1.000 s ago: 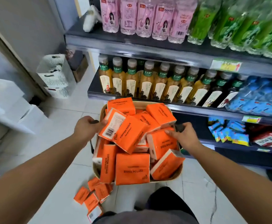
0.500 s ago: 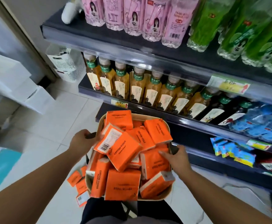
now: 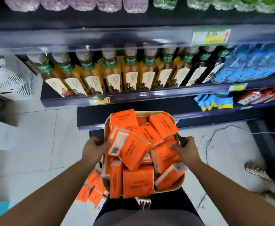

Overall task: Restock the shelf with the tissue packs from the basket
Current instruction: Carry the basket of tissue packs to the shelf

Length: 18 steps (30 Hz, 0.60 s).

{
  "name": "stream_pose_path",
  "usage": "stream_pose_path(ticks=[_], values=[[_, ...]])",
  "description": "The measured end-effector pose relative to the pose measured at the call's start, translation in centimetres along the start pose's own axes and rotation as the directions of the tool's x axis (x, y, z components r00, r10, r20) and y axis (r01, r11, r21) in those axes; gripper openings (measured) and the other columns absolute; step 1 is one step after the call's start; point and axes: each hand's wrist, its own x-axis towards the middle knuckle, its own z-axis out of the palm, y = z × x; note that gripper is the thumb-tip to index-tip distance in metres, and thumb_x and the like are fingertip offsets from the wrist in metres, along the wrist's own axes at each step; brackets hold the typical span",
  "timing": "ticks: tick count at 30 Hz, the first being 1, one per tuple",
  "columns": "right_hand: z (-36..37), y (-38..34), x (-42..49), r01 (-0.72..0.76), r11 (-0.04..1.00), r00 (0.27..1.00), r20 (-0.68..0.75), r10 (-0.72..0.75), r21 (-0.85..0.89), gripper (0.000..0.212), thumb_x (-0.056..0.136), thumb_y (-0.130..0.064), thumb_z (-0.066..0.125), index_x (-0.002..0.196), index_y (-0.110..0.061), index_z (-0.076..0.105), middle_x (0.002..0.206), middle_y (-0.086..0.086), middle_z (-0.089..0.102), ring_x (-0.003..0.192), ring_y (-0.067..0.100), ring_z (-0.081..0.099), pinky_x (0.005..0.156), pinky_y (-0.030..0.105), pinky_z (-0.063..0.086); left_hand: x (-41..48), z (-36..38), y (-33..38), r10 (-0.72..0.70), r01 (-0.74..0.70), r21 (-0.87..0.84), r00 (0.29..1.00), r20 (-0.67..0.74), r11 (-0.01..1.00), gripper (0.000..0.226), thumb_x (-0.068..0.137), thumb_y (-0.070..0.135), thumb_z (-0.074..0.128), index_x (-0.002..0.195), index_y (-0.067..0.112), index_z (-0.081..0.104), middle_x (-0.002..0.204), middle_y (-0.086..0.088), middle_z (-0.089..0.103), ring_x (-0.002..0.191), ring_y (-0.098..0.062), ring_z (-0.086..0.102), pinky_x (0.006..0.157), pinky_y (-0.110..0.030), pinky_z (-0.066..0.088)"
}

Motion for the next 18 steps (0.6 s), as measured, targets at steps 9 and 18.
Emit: stream_pose_path(ticks=[9, 18], values=[[-2.2, 3.9, 4.3, -0.019, 0.998, 1.0, 0.013, 0.02, -0.063, 0.061, 0.073, -0.037, 0.083, 0.107, -0.009, 0.042, 0.084, -0.001, 0.052, 0.087, 0.023, 0.057, 0.068, 0.032, 0.041, 1.3, 6.3, 0.4, -0.037, 0.037, 0.005, 0.999, 0.001, 0.999, 0.041, 0.081, 0.047, 0.072, 0.096, 0.011, 0.058, 0.082, 0.003, 0.06, 0.076, -0.017, 0.057, 0.059, -0.028, 0.039], [-2.9, 9.8, 12.3, -0.127, 0.969, 0.968, 0.186, 0.168, -0.214, 0.092, 0.052, -0.062, 0.084, 0.111, 0.0, 0.05, 0.083, 0.002, 0.056, 0.081, 0.023, 0.062, 0.051, 0.025, 0.039, 4.9, 14.7, -2.0, -0.133, 0.114, 0.159, 0.984, 0.116, 0.981, 0.04, 0.082, 0.046, 0.072, 0.088, 0.012, 0.052, 0.08, -0.005, 0.062, 0.074, -0.021, 0.06, 0.054, -0.029, 0.038]])
